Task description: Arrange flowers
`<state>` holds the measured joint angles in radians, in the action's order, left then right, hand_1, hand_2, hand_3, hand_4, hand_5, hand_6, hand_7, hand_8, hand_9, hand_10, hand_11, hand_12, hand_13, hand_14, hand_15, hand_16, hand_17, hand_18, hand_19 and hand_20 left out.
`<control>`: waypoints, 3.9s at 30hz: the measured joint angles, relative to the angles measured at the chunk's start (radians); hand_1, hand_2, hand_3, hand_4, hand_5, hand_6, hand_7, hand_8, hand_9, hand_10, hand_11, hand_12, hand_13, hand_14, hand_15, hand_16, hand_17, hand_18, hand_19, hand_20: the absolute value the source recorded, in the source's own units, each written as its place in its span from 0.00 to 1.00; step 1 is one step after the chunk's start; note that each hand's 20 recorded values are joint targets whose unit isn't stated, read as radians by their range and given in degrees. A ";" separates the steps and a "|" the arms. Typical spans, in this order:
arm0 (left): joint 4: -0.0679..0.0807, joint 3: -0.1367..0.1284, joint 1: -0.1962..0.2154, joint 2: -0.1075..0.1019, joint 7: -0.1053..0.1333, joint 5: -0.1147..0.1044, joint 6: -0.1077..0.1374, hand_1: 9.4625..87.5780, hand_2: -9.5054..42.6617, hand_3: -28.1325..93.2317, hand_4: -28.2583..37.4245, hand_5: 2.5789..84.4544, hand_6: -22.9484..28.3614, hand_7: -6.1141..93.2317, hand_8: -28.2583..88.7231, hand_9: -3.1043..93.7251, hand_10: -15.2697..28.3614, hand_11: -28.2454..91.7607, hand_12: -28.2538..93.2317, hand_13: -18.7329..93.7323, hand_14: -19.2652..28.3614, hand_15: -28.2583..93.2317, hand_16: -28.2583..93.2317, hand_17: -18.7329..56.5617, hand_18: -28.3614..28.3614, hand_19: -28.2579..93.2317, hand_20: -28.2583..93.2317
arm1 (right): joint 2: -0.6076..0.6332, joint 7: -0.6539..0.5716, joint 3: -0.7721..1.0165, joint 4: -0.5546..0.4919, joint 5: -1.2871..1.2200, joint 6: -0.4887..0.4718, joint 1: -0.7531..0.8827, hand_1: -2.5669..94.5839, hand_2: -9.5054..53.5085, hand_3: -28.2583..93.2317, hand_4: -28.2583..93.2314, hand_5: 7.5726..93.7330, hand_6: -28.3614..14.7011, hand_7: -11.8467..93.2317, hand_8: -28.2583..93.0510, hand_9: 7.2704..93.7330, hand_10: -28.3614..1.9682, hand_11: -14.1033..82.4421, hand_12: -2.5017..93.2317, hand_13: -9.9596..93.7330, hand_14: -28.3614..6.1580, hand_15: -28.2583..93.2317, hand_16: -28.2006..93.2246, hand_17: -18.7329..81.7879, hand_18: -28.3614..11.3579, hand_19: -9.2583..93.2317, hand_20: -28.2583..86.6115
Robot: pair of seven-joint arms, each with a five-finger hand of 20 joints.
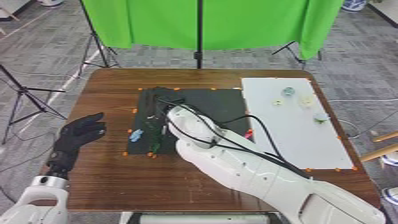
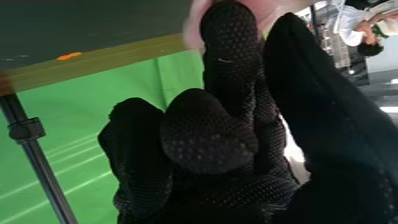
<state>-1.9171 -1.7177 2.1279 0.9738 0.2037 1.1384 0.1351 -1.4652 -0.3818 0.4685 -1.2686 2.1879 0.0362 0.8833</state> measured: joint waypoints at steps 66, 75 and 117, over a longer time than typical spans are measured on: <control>-0.069 -0.101 0.141 0.047 -0.017 0.000 0.018 0.43 0.00 0.75 0.31 0.50 0.54 0.21 0.18 0.49 0.64 0.42 0.32 0.52 0.76 0.42 0.21 0.38 0.72 0.32 0.39 | 0.771 -0.306 0.769 -0.419 0.025 -0.362 0.563 0.44 0.00 0.77 0.10 0.57 0.62 0.23 0.17 0.73 0.37 0.28 0.21 0.88 0.62 0.74 0.51 0.71 0.23 0.99 0.68; -0.071 -0.104 0.148 0.052 -0.018 -0.001 0.019 0.43 0.00 0.75 0.31 0.50 0.54 0.21 0.18 0.49 0.64 0.42 0.32 0.52 0.76 0.42 0.21 0.38 0.72 0.32 0.39 | 0.769 -0.282 0.700 -0.375 0.064 0.019 0.595 0.67 0.00 0.70 0.10 0.81 0.64 0.34 0.32 0.96 0.65 0.24 0.44 0.97 0.76 0.74 0.52 0.80 0.32 1.00 0.72; -0.053 -0.083 0.108 0.039 -0.038 -0.002 -0.004 0.42 0.00 0.76 0.30 0.51 0.54 0.21 0.18 0.49 0.64 0.42 0.32 0.52 0.76 0.42 0.22 0.38 0.72 0.32 0.39 | 0.467 0.368 -0.079 -0.286 -0.001 0.078 -0.097 0.62 0.00 0.75 0.07 0.74 0.74 0.45 0.27 0.83 0.71 0.20 0.42 0.89 0.79 0.78 0.53 0.74 0.39 1.00 0.75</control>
<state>-1.9701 -1.8010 2.2358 1.0124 0.1660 1.1364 0.1309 -0.9983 -0.0133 0.3898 -1.5544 2.1873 0.1141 0.7865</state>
